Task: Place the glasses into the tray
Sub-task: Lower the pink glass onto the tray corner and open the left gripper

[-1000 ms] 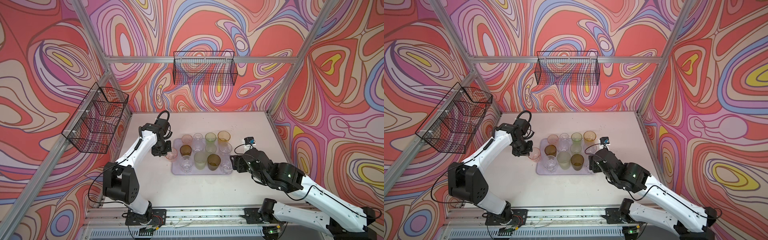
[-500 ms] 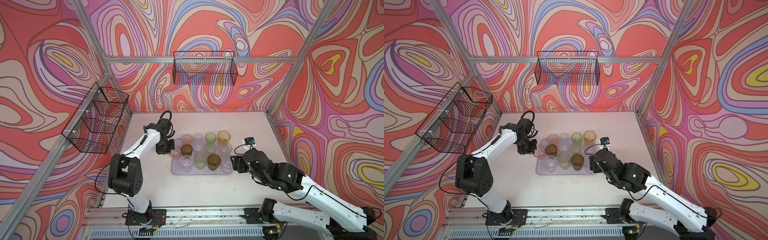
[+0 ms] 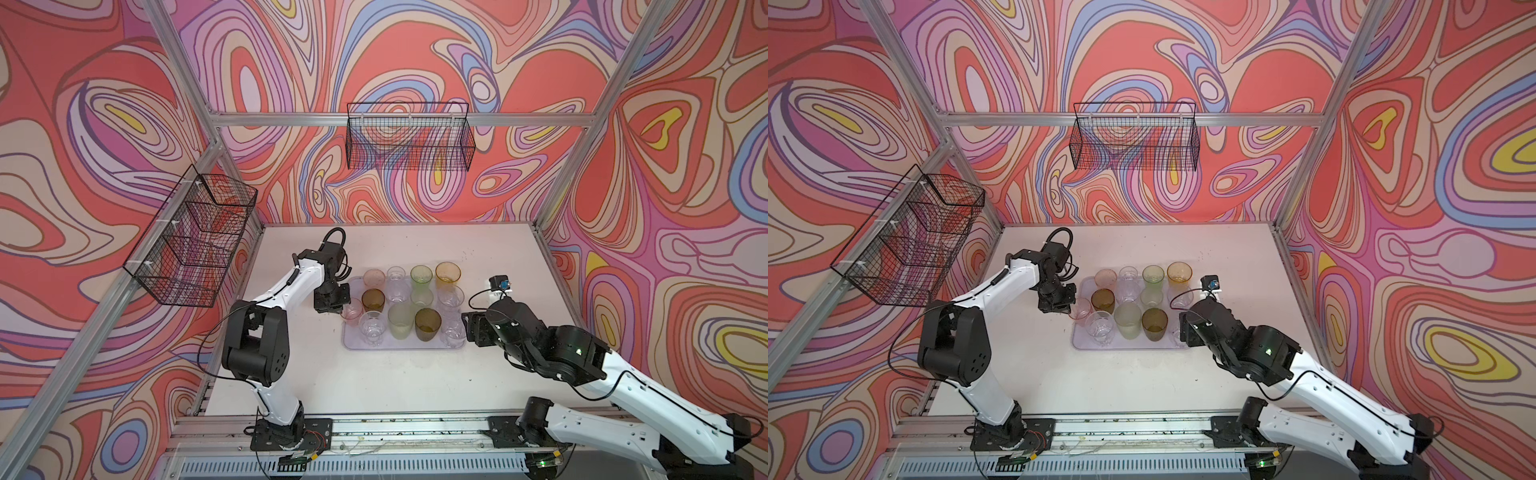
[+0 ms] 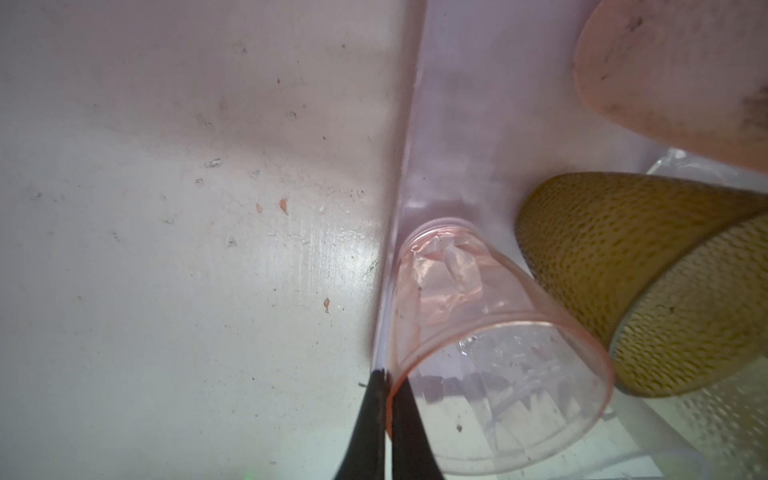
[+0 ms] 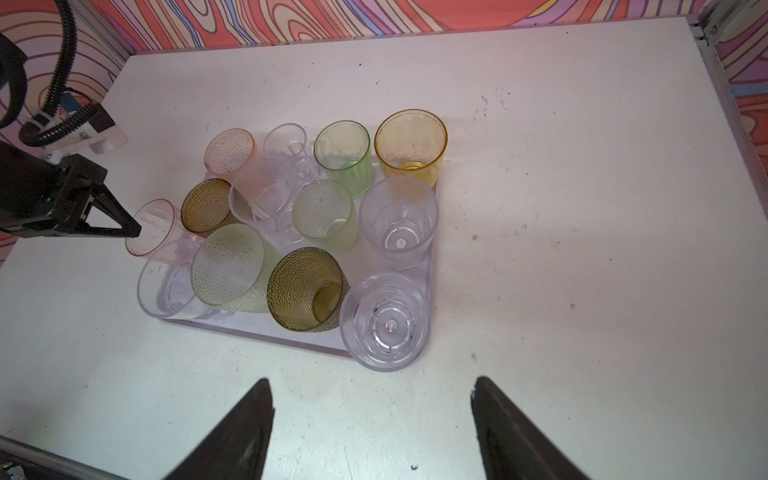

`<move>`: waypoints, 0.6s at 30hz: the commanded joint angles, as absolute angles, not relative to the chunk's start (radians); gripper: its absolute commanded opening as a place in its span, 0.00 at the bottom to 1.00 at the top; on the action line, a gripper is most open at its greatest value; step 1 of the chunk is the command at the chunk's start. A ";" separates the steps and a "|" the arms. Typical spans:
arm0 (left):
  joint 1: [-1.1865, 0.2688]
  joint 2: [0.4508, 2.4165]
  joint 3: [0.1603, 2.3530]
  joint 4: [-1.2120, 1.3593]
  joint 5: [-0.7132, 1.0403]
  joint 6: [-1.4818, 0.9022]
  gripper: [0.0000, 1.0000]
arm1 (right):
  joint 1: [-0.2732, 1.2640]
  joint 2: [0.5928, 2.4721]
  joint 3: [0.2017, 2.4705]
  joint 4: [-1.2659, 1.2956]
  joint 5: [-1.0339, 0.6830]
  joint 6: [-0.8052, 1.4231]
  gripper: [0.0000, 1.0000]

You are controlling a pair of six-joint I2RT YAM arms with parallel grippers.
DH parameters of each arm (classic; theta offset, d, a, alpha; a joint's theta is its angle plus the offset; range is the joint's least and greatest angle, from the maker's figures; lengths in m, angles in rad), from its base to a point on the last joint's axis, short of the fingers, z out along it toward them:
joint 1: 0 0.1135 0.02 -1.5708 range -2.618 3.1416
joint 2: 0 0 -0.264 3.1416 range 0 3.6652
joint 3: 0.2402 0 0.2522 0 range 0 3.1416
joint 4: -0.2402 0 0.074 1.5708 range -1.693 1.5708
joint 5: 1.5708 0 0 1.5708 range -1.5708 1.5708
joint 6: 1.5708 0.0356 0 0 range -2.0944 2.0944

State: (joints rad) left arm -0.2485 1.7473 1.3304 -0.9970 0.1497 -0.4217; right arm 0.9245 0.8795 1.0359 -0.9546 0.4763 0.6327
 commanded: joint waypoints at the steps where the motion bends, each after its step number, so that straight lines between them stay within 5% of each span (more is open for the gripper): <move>1: -0.246 1.766 1.313 -0.995 0.143 -0.416 0.00 | 0.927 0.867 1.050 -0.962 0.493 0.642 0.78; 5: -0.247 1.767 1.310 -0.991 0.137 -0.414 0.00 | 0.928 0.864 1.048 -0.962 0.494 0.643 0.78; 18: -0.255 1.751 1.323 -0.991 0.157 -0.406 0.24 | 0.928 0.873 1.044 -0.951 0.495 0.639 0.80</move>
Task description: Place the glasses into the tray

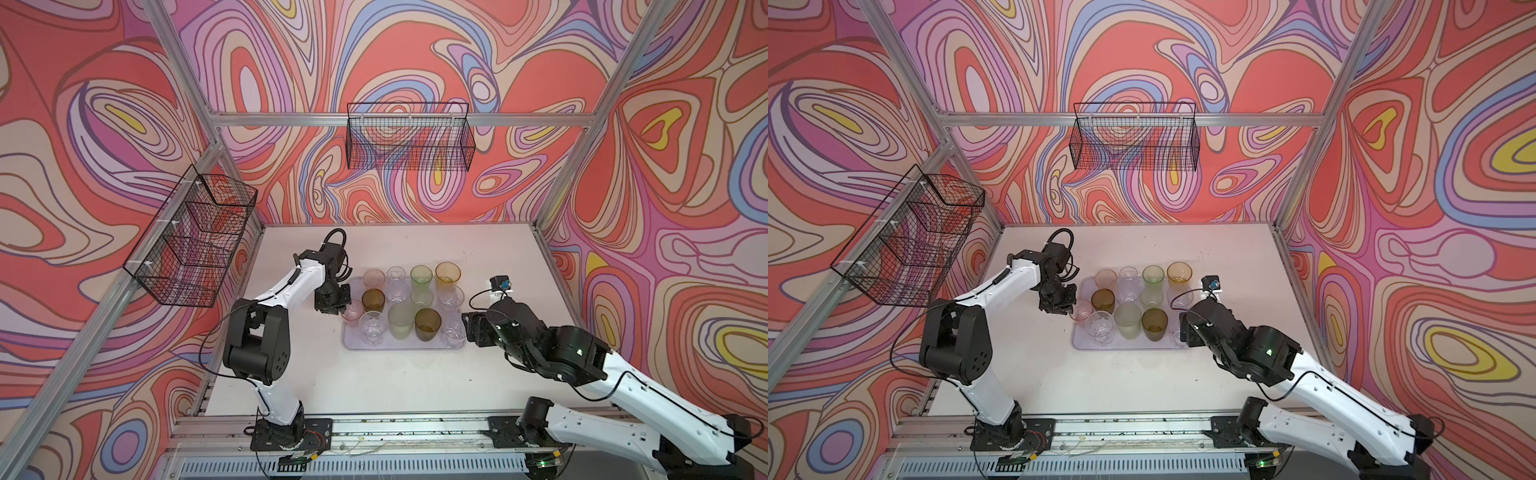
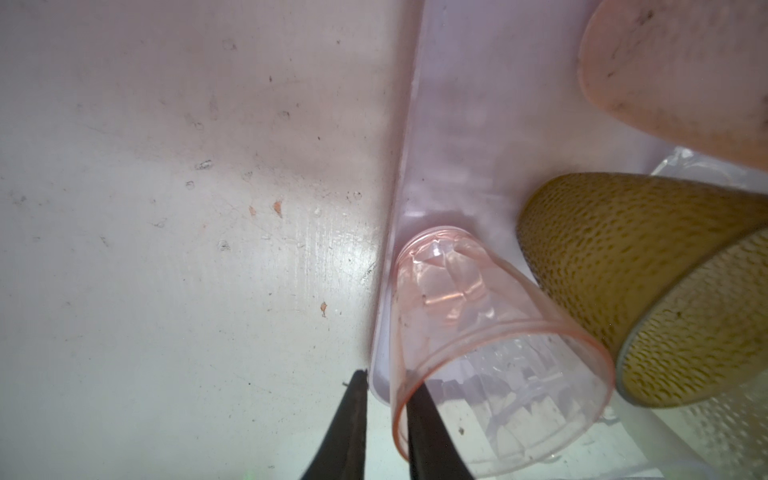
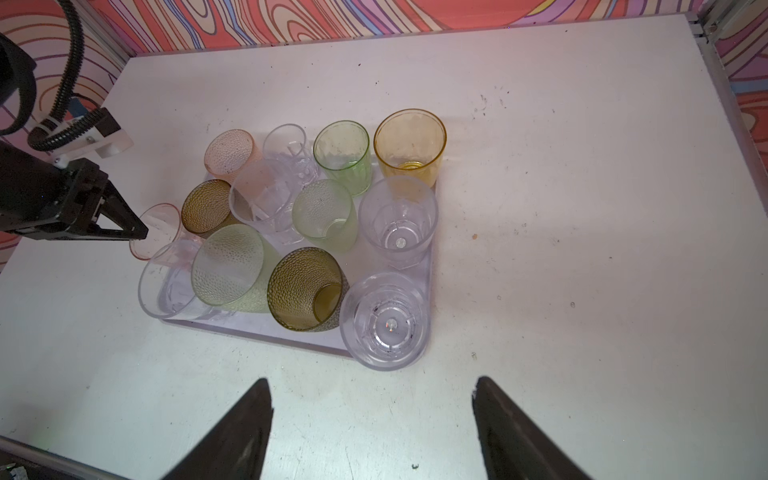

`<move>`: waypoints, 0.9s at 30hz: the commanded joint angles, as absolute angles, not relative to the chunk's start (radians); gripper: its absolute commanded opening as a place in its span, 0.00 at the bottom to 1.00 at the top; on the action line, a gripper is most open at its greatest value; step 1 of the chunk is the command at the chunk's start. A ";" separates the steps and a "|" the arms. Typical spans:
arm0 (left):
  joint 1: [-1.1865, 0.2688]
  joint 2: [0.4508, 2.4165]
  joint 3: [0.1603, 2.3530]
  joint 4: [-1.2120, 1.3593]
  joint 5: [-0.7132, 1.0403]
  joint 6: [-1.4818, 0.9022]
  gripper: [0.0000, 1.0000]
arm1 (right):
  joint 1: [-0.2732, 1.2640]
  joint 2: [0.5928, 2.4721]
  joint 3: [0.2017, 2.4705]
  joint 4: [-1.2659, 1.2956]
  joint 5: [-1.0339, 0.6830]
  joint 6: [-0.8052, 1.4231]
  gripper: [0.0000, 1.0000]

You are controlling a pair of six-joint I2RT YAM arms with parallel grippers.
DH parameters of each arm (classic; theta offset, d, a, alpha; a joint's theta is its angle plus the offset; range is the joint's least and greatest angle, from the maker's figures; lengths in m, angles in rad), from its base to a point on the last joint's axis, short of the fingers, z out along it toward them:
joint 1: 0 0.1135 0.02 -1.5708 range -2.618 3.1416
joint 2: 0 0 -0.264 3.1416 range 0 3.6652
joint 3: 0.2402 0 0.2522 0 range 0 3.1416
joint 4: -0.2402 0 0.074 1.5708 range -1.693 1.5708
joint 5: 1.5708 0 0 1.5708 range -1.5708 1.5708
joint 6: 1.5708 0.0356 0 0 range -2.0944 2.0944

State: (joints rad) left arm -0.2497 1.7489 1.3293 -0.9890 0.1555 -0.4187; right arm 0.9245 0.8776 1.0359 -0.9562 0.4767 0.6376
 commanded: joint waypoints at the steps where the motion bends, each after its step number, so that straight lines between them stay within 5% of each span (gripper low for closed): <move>1: -0.255 1.752 1.326 -0.995 0.158 -0.405 0.24 | 0.927 0.873 1.044 -0.950 0.495 0.640 0.80; 9: -0.255 1.725 1.371 -1.037 0.147 -0.401 0.35 | 0.928 0.874 1.045 -0.948 0.510 0.625 0.84; 17: -0.256 1.673 1.462 -1.086 0.082 -0.350 0.62 | 0.926 0.913 1.088 -0.915 0.587 0.544 0.98; 22: -0.247 1.623 1.516 -1.068 -0.033 -0.307 0.93 | 0.903 0.958 1.142 -0.874 0.647 0.426 0.98; 27: -0.205 1.594 1.586 -1.033 -0.051 -0.264 1.00 | 0.693 0.993 1.178 -0.747 0.522 0.231 0.98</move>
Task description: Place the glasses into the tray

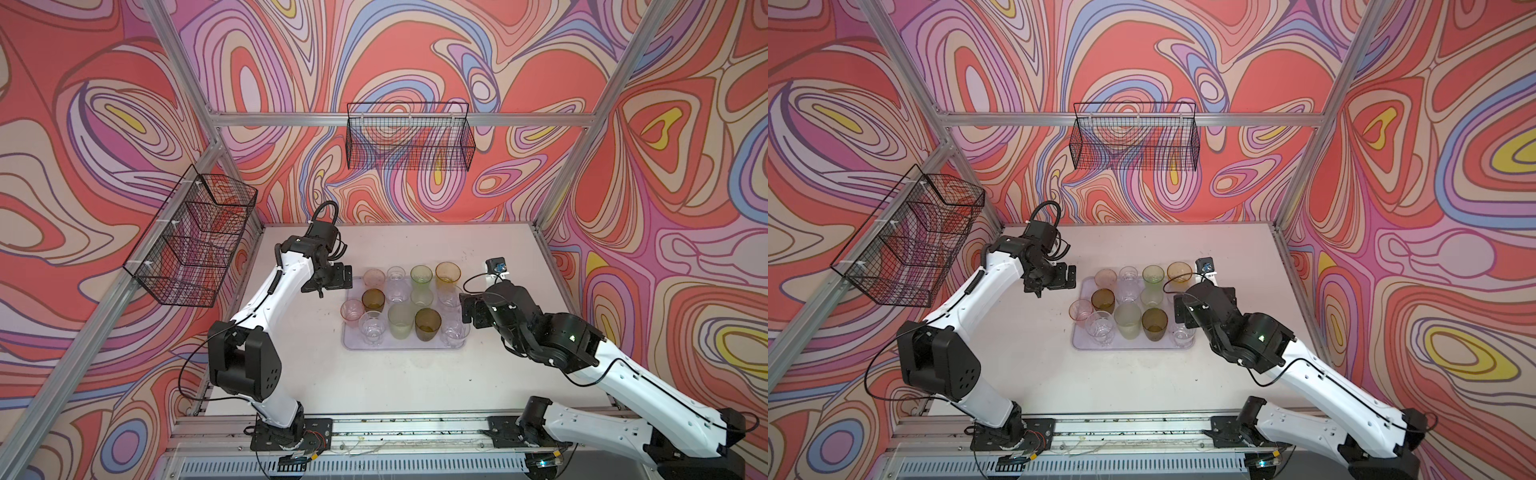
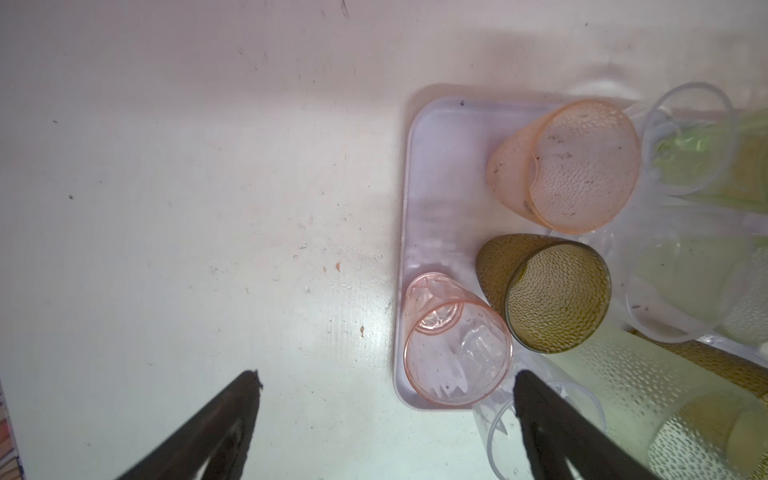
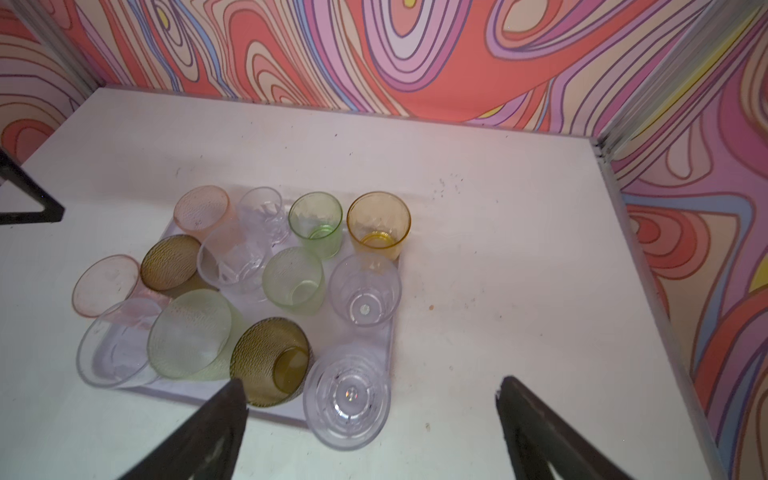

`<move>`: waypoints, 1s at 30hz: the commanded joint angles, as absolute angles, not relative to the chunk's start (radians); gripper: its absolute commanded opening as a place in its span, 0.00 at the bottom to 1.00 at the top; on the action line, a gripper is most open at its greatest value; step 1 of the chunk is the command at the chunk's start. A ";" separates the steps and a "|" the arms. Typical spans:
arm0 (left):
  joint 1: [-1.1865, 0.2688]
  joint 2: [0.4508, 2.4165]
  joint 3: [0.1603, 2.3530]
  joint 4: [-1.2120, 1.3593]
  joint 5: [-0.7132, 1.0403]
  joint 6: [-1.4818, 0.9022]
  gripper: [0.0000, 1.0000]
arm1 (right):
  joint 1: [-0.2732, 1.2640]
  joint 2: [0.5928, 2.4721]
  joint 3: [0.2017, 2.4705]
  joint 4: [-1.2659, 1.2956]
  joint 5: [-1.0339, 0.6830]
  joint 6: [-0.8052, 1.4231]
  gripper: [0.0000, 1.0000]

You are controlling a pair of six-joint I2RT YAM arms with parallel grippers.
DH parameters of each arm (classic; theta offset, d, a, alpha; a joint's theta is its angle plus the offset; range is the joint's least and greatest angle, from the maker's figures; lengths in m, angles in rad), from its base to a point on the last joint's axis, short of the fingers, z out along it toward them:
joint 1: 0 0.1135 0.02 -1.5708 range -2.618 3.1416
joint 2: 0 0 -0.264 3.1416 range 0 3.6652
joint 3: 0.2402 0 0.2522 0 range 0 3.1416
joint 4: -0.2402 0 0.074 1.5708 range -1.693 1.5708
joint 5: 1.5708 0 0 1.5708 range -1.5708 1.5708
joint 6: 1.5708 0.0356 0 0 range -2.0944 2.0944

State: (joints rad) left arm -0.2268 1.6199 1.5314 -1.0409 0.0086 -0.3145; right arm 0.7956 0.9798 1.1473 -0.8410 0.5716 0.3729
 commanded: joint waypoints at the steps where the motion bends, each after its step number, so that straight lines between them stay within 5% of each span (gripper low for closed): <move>1: -0.200 1.592 1.603 -1.027 -0.077 -0.251 1.00 | 0.612 1.006 1.187 -0.720 0.454 0.206 0.99; 9: -0.055 1.456 1.205 -0.451 -0.026 -0.131 1.00 | 0.168 1.194 1.139 -0.448 0.129 0.091 0.98; 14: -0.014 1.425 0.992 -0.159 0.011 -0.056 1.00 | 0.008 1.267 1.024 -0.233 0.079 0.089 0.98; 25: 0.014 1.434 0.567 0.465 0.067 0.005 1.00 | -0.076 1.384 0.664 0.299 0.039 0.056 0.98; 30: 0.015 1.444 0.525 0.548 0.040 -0.009 1.00 | -0.075 1.481 0.526 0.582 -0.011 0.063 0.98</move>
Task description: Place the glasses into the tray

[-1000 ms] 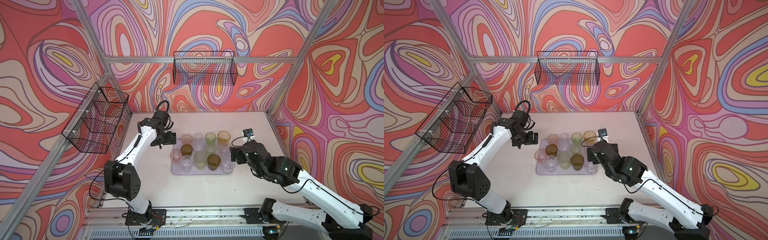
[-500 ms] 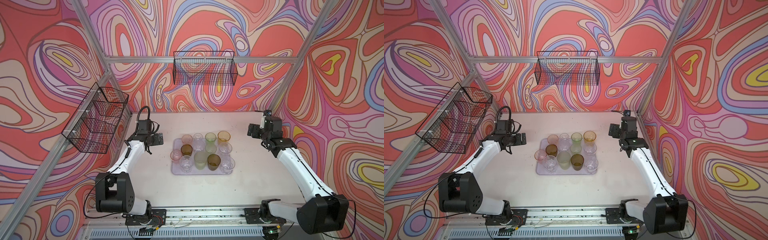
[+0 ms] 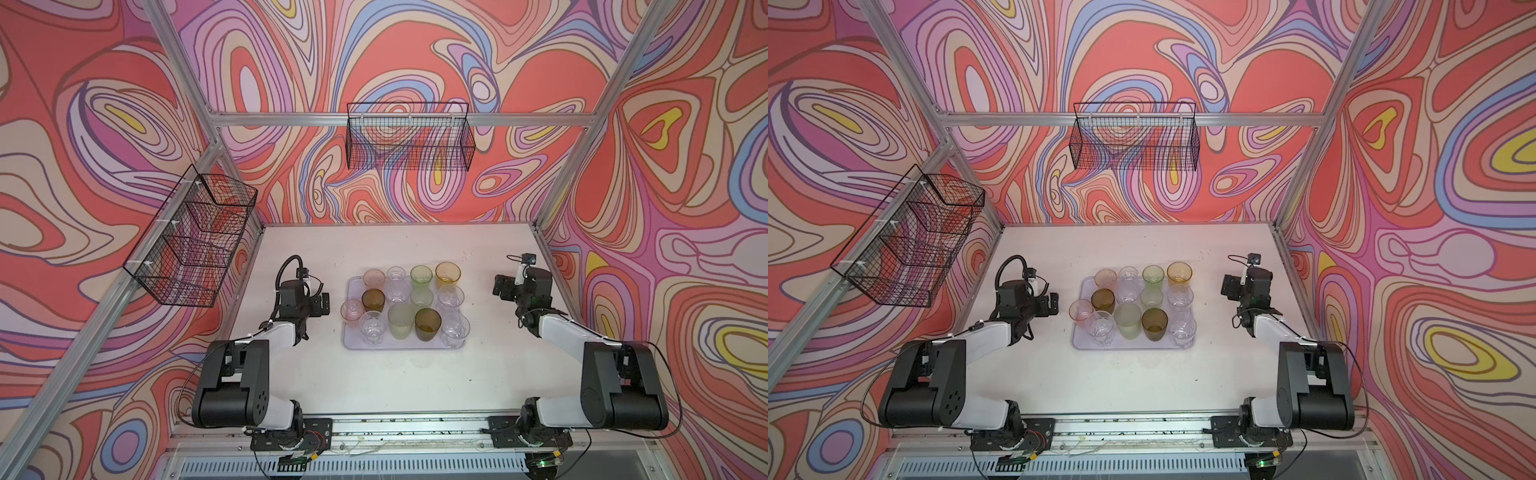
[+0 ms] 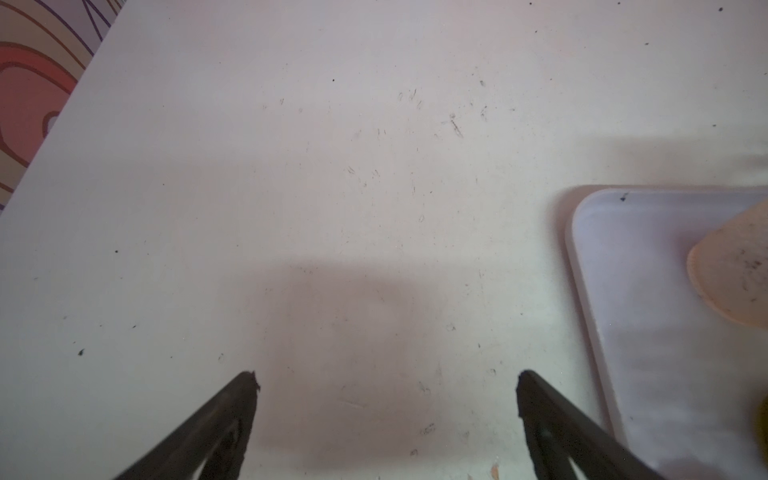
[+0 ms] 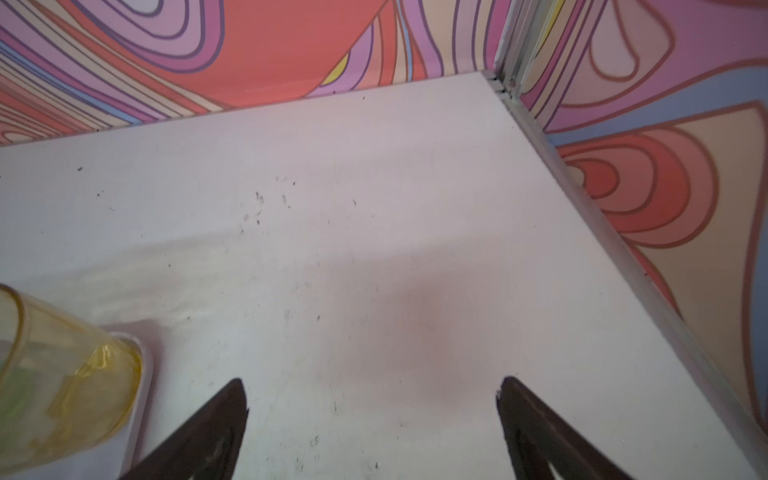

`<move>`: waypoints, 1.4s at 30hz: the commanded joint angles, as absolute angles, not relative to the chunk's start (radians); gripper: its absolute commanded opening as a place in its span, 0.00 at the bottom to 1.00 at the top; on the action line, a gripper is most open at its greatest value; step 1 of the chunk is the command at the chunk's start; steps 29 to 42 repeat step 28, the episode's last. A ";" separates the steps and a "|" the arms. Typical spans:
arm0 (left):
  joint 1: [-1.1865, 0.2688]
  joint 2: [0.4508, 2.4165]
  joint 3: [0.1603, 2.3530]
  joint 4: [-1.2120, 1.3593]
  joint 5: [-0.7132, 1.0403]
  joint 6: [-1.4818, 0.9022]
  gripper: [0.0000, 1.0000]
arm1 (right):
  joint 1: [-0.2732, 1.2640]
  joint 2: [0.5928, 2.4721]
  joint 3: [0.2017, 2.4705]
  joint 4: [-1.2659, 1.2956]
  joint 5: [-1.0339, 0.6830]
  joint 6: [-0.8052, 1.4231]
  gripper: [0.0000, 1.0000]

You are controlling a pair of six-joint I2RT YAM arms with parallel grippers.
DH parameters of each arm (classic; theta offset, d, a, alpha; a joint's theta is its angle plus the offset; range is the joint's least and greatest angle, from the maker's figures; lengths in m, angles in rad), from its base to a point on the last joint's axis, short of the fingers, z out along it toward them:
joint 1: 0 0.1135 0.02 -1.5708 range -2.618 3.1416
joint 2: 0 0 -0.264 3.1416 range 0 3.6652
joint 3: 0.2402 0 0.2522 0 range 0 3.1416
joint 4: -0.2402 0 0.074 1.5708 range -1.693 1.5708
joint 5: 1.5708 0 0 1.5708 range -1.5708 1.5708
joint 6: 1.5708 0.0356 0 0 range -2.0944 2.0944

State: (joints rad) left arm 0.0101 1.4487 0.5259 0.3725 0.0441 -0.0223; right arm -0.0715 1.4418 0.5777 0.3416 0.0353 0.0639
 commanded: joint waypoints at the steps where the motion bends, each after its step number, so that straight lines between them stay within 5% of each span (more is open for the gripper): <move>1: 0.015 1.450 0.484 0.609 0.044 -0.014 1.00 | -0.075 1.498 0.508 0.630 -0.026 0.063 0.98; 6: 0.015 1.539 0.327 0.981 0.002 -0.038 1.00 | -0.075 1.614 0.419 0.946 -0.064 0.076 0.98; 9: 0.015 1.533 0.324 0.975 -0.059 -0.066 1.00 | -0.075 1.728 0.394 1.108 -0.037 0.092 0.98; 14: 0.012 1.543 0.360 0.920 -0.080 -0.067 1.00 | -0.034 1.707 0.461 0.947 0.007 0.046 0.98; 42: 0.005 1.540 0.374 0.890 -0.008 -0.028 1.00 | -0.026 1.715 0.466 0.948 -0.025 0.029 0.98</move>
